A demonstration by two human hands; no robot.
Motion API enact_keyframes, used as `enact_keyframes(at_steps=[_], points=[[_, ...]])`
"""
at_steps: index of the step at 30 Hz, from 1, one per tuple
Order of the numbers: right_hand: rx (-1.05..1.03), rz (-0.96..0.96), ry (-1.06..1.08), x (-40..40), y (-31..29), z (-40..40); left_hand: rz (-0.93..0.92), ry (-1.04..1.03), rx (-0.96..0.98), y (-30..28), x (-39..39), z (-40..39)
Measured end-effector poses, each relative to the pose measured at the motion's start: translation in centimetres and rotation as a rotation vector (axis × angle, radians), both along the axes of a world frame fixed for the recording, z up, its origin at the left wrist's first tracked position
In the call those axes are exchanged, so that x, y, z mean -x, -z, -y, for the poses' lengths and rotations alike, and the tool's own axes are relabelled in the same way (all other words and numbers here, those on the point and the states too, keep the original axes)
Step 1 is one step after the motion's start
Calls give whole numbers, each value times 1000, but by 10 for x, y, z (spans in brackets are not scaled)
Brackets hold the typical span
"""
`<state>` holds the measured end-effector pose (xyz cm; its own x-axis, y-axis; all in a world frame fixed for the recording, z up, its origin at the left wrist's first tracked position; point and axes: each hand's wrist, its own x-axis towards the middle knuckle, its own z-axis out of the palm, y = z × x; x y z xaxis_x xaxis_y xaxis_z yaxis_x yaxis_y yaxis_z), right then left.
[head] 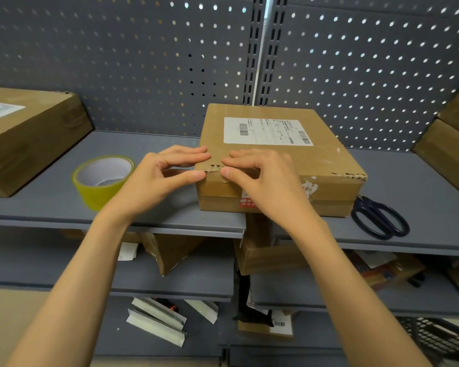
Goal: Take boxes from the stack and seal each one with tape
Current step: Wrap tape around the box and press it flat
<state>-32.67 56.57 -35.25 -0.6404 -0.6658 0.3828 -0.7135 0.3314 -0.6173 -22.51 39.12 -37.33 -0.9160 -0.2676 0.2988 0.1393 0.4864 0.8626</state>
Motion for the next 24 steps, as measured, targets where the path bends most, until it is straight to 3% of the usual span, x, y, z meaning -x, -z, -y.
enact_keyframes(at_steps=[15,22,24], points=[[-68,-42,-59,0,-4,-6,78,37,120,-5,-7,1],[40,-97,-35,-6,-1,-9,-17,-280,263,-1,-31,1],[32,-188,-8,-7,-1,-8,8,-392,439,-1,-40,5]])
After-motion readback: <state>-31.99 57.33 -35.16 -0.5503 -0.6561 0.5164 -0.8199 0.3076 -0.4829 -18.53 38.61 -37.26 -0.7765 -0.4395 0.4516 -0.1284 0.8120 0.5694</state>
